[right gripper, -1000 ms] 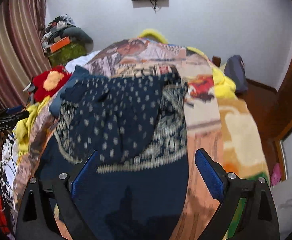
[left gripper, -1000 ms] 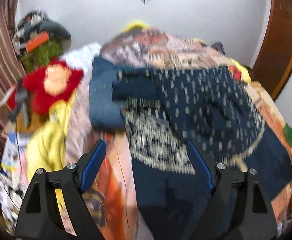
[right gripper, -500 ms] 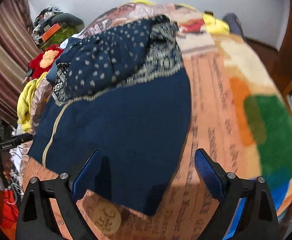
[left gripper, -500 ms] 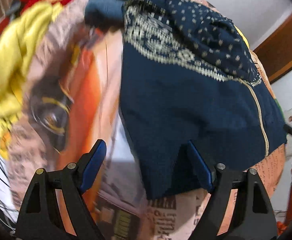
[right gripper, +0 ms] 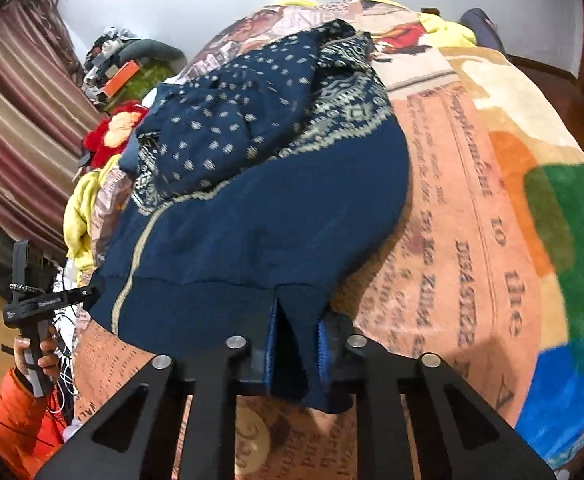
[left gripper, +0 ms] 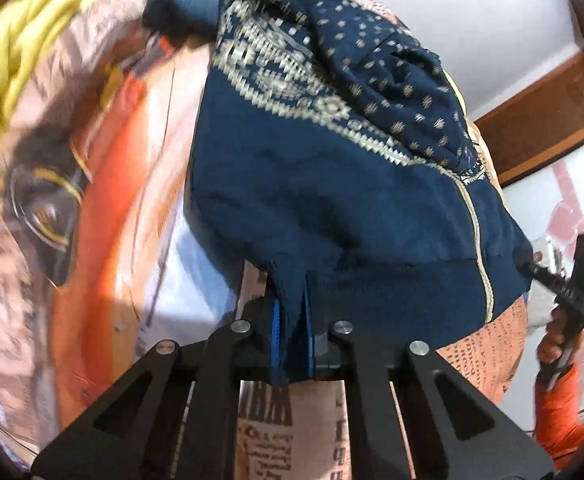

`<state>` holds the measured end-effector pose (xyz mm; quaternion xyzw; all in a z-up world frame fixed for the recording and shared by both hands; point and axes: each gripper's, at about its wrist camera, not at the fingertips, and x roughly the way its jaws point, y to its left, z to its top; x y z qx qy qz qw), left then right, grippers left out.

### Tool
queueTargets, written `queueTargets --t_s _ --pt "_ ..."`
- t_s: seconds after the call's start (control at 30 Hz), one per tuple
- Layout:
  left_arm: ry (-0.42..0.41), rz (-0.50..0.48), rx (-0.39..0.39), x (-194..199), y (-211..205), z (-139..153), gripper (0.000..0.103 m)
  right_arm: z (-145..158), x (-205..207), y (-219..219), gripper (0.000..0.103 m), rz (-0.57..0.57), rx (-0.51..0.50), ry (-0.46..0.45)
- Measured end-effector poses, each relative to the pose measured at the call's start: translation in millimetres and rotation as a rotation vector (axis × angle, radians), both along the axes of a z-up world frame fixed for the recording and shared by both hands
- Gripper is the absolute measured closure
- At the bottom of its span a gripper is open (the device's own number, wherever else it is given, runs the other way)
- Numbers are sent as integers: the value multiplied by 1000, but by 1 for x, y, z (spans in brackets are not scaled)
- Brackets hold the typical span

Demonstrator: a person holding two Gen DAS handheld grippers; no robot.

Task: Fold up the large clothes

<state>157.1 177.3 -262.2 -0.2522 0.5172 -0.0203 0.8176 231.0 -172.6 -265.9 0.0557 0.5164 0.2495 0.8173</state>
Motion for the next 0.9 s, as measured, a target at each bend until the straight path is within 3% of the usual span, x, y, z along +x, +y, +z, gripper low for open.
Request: queueTargets --t_s 0.13,0.3,0.6,0.77,0.9 --pt "-89 -4 77 9 1 32 94 20 14 9 94 35 1 -53" --pt "-203 -11 93 26 13 78 94 61 37 20 94 58 18 -163" --pt "-396 34 138 115 43 154 94 117 120 42 94 29 -12 -321" --pt "-391 96 147 179 71 148 94 122 196 61 94 -28 -20 -345" --pt "-326 140 173 234 89 118 94 94 258 78 94 -74 -15 -285"
